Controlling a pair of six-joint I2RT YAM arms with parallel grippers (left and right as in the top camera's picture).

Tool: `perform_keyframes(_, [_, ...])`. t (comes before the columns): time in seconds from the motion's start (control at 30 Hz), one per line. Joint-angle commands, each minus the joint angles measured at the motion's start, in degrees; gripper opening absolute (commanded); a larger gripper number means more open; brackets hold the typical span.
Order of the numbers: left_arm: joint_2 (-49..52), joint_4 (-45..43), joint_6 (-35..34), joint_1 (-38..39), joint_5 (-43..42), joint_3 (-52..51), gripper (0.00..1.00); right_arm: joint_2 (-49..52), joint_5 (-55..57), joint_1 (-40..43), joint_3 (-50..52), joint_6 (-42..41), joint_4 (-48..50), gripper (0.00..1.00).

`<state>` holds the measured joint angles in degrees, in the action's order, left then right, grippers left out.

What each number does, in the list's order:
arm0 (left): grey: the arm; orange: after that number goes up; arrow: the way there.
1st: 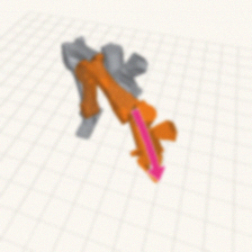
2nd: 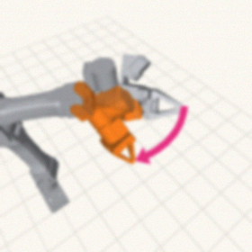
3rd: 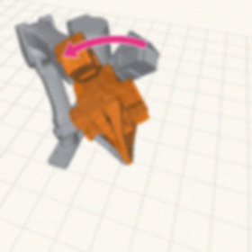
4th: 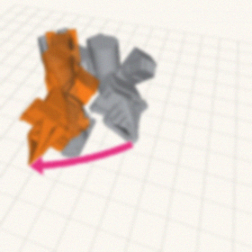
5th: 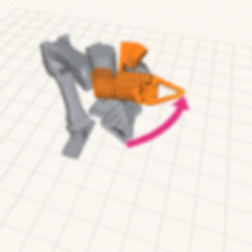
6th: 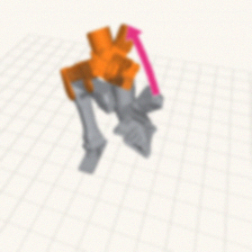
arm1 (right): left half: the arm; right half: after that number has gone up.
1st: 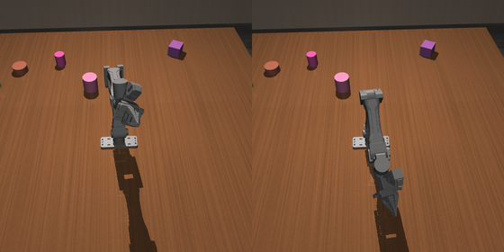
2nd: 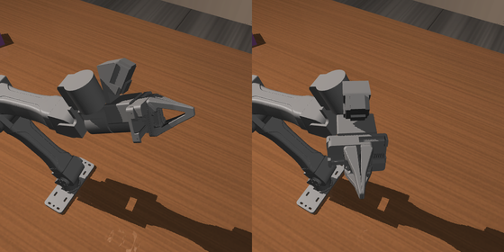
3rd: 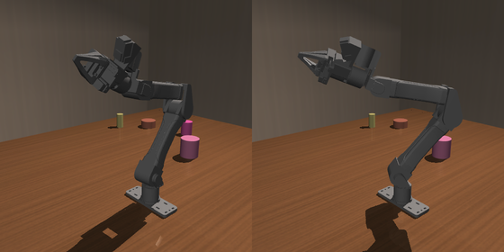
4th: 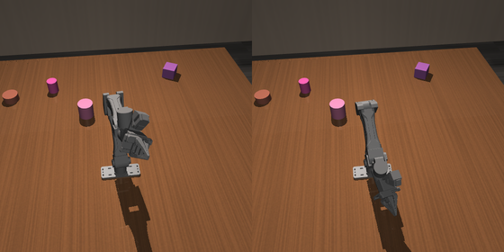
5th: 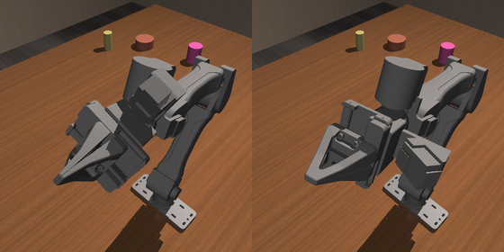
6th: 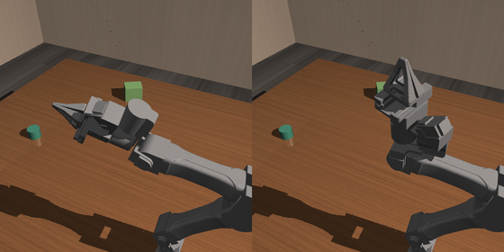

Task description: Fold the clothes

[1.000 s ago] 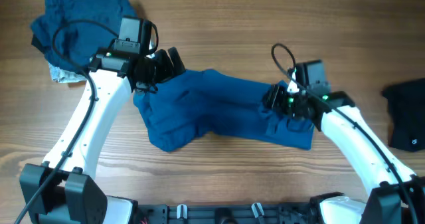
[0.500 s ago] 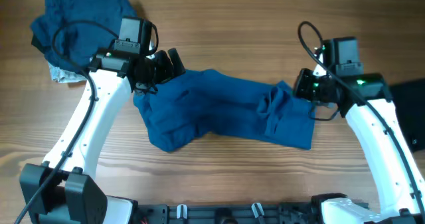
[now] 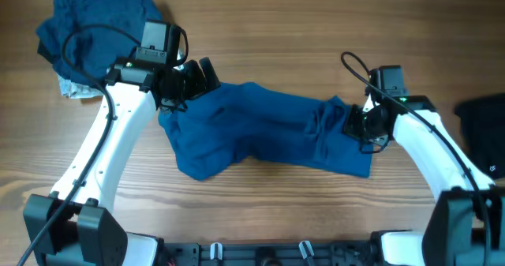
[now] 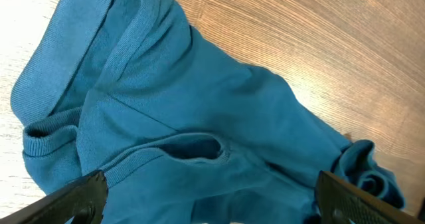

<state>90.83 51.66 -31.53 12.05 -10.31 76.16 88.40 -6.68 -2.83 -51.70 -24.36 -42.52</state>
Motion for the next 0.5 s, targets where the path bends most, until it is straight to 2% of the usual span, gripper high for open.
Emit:
perform_keyframes(0.0, [0.3, 0.1, 1.1, 0.1, 0.3, 0.2, 1.0, 5.0, -7.3, -1.1, 1.2, 0.4, 2.8, 0.04])
perform_keyframes(0.17, [0.3, 0.1, 1.1, 0.1, 0.3, 0.2, 1.0, 6.8, -9.7, -4.7, 0.5, 0.4, 6.3, 0.04])
perform_keyframes(0.37, [0.3, 0.5, 1.1, 0.1, 0.3, 0.2, 1.0, -0.2, -9.4, -4.6, -4.6, 0.8, 3.9, 0.05])
perform_keyframes(0.47, [0.3, 0.5, 1.1, 0.1, 0.3, 0.2, 1.0, -3.1, -5.6, -3.9, -5.6, 1.9, 2.3, 0.13])
